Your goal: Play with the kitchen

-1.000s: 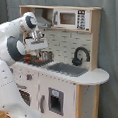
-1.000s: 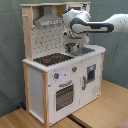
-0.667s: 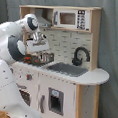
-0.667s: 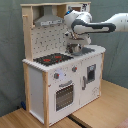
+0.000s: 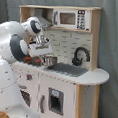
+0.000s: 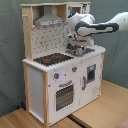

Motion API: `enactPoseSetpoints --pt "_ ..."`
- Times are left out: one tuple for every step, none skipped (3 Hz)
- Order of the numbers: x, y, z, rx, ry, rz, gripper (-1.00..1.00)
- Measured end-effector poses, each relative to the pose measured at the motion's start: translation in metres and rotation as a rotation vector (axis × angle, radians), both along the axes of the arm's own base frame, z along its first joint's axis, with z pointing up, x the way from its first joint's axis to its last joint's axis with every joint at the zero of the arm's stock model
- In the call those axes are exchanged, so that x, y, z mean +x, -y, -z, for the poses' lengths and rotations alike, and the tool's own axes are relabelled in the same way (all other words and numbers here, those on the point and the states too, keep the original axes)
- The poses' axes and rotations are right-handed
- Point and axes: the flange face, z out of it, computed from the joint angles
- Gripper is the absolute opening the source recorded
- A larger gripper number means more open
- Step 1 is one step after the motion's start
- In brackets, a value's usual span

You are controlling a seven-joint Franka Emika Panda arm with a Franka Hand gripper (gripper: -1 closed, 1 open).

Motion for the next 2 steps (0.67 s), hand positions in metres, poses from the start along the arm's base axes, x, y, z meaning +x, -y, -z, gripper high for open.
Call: enactPoseSetpoints --pt "-0.003 0.015 0.005 -0.005 0.002 0.007 -1.0" --pt "-0.004 0.027 0.007 -0.009 0.008 0.015 -1.0"
